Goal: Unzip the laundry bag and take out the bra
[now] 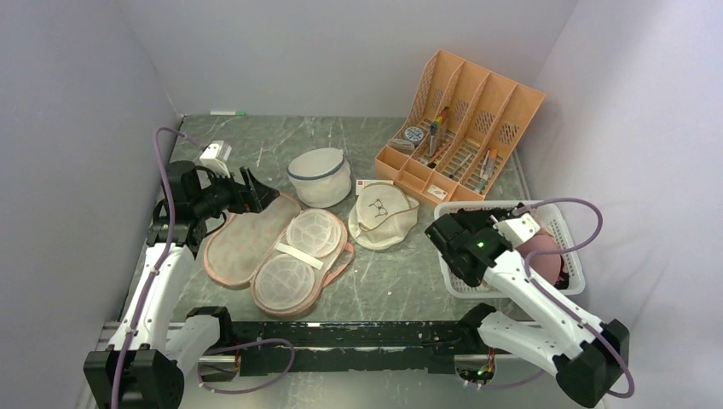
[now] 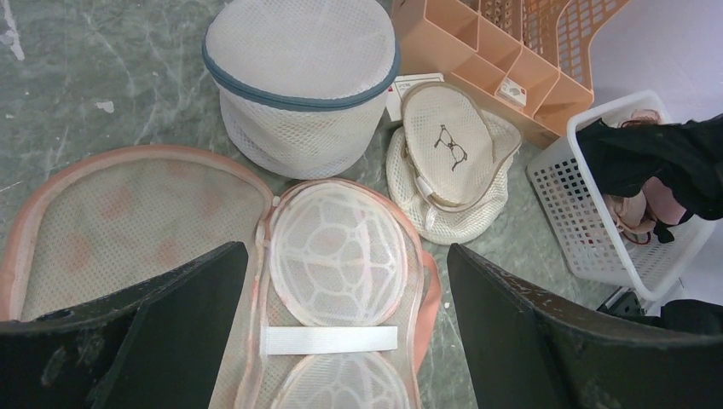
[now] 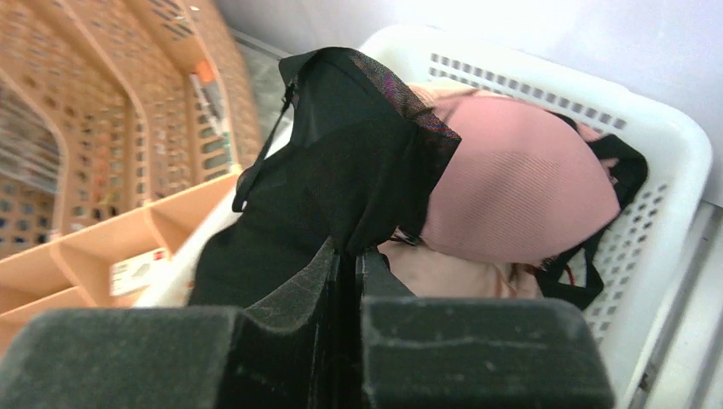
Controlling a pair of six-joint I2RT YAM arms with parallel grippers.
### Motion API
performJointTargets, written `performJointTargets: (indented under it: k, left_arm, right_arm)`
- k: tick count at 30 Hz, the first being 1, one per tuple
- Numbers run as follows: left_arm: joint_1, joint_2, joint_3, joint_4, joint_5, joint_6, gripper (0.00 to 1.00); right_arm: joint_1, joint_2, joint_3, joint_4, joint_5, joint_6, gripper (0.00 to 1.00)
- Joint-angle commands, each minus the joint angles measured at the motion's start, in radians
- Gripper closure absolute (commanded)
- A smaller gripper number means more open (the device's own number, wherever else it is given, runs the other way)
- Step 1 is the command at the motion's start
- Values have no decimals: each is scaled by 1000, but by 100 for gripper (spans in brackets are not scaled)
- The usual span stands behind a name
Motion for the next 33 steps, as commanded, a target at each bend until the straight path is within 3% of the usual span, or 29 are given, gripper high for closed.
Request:
performJointTargets:
  k: [1,6,10,12,14,17,21,27,33]
  left_arm:
    - [-5,4,-1,2,1,20,0]
    - [-5,10,0,-1,2,20,1]
    - [-6,9,0,-1,1,21,0]
    - [-5,10,0,0,3,20,0]
    - [-5,13,1,0,5,19,0]
    - [-5,17,0,0,8,20,1]
    - [-5,19,-1,2,8,19,1]
    - [-5,24,0,2,6,18,1]
    - [-5,39,1,-2,3,18,1]
  right_arm:
    - [-37,44,-71,-118,29,291,100]
    - [-88,62,-115,-118,20,343,100]
    - [-130,20,-126,-118,31,325,93]
    - [-147,-22,-130,-119,31,317,81]
    - [-147,-62,-129,-118,37,308,57]
    - [-174,-121,-111,-120,52,287,30]
    - [-173,-190,-74,-100,55,244,14]
    - [-171,-296,-114,320,-15,-242,8]
    - [-174,-375,-266,892,-316,-777,7]
